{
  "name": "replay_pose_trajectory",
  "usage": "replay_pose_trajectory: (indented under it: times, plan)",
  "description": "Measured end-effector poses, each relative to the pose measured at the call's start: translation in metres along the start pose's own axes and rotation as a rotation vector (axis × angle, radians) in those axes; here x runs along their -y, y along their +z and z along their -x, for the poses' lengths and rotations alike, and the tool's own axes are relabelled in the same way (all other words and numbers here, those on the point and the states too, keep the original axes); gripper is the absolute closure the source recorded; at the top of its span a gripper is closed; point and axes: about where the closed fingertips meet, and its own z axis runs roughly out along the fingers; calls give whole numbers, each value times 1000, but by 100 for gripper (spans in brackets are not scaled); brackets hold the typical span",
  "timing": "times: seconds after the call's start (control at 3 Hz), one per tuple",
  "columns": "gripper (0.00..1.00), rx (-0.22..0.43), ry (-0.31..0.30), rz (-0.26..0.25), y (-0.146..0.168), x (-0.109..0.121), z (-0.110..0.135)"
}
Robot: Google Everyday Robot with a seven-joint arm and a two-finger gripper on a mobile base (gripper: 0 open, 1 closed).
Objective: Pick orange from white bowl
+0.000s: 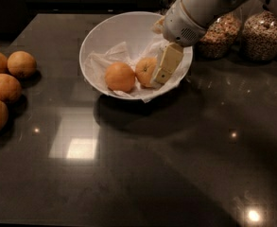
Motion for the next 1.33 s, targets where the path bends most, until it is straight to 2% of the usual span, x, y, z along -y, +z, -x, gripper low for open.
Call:
replay_pose_trajectory:
  times: [0.67, 1.33]
  plan:
    - [0, -26, 24, -60, 7, 19, -19]
    - [14, -43, -5, -78, 15, 20, -16]
